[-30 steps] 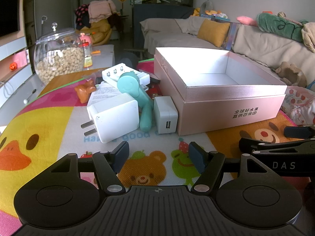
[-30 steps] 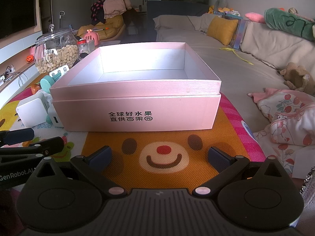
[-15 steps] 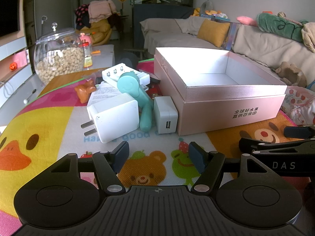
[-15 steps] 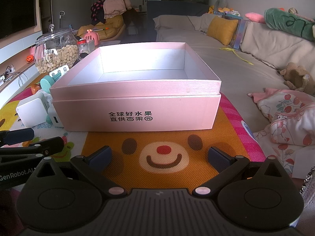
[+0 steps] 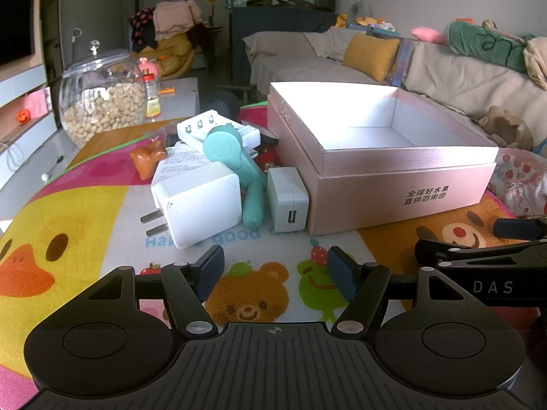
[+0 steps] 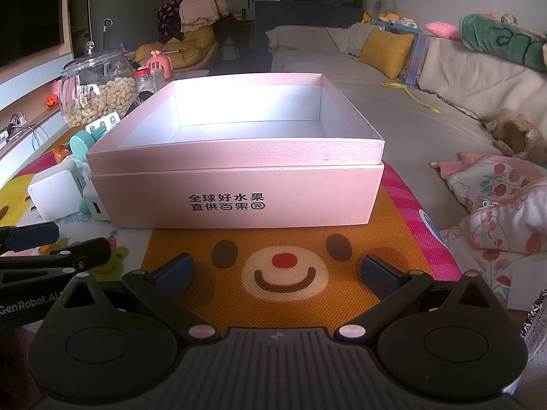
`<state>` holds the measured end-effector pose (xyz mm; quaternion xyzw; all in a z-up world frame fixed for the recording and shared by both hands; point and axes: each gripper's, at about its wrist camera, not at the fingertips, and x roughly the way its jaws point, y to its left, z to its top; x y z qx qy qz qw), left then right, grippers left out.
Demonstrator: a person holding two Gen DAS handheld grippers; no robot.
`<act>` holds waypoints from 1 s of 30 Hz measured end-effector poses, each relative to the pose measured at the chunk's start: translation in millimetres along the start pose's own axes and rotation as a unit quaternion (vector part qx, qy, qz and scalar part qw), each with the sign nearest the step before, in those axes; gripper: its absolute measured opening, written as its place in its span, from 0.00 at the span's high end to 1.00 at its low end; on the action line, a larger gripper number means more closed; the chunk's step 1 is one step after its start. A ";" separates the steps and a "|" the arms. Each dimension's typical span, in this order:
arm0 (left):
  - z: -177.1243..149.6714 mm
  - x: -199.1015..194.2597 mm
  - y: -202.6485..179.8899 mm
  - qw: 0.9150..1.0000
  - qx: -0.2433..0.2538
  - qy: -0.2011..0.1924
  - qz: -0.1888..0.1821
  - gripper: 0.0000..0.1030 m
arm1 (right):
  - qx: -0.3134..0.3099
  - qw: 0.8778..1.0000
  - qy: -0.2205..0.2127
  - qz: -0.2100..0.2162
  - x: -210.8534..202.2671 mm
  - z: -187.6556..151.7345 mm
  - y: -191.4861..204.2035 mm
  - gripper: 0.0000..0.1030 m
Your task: Organize rigid objects
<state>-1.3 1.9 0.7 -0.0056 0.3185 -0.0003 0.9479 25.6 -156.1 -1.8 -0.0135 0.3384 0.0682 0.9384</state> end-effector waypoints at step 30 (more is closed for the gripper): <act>1.9 -14.2 16.0 0.999 -0.007 -0.010 -0.032 0.35 | -0.026 0.999 0.038 0.027 -1.1 7.3 -9.3 0.00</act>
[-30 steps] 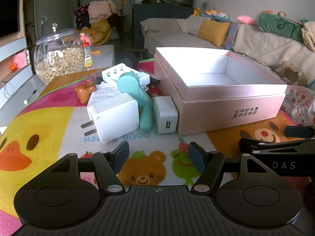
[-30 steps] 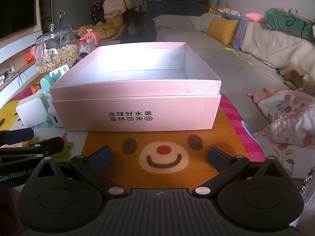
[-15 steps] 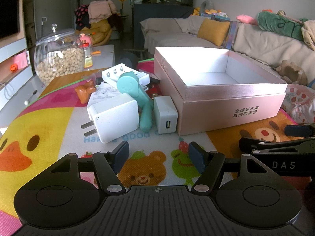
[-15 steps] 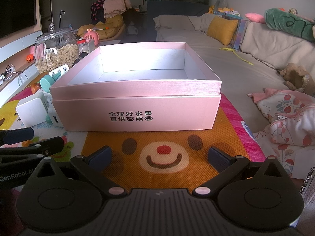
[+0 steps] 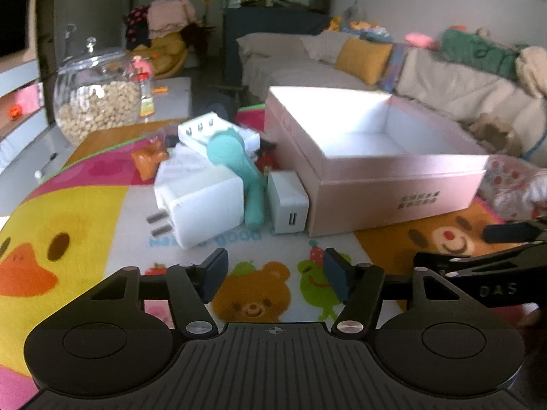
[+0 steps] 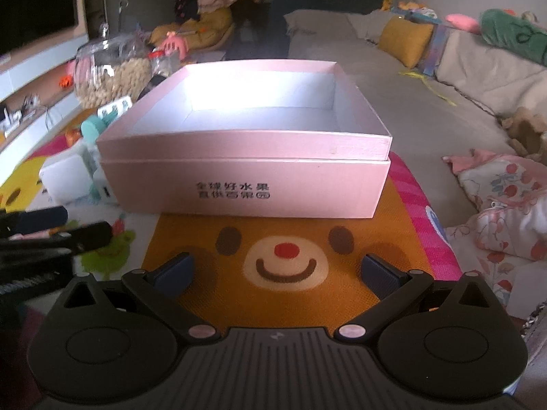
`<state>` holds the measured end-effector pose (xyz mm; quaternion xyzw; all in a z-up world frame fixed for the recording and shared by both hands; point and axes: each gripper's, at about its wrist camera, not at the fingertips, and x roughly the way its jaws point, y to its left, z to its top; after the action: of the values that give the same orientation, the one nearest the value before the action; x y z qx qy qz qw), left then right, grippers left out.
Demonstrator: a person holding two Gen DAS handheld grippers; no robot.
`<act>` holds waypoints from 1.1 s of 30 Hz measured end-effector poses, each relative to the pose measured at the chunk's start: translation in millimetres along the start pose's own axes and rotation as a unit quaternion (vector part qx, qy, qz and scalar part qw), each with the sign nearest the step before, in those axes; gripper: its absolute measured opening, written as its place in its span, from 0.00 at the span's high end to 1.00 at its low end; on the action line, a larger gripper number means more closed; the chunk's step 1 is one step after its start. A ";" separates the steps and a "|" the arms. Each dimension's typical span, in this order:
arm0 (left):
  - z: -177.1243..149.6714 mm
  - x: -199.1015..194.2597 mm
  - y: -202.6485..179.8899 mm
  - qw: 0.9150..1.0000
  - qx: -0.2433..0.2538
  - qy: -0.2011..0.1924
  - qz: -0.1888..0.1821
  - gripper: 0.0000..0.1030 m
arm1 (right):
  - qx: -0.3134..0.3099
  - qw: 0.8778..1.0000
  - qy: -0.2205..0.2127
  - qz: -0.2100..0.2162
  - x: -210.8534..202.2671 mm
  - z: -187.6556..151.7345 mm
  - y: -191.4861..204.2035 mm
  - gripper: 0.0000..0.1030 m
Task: Organize rigid objects
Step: 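Reach down and grasp the white plug charger with the left gripper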
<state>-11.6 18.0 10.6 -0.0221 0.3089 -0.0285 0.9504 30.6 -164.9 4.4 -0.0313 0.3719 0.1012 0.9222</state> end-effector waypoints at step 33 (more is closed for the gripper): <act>33.5 31.6 53.0 0.994 0.096 0.013 -0.058 0.48 | -0.035 0.998 -0.035 0.049 -19.3 -8.0 4.4 0.26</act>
<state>35.8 69.5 16.0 0.0520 0.3149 -0.1140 0.9408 10.7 -164.8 12.0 -0.0419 0.3367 0.1608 0.9268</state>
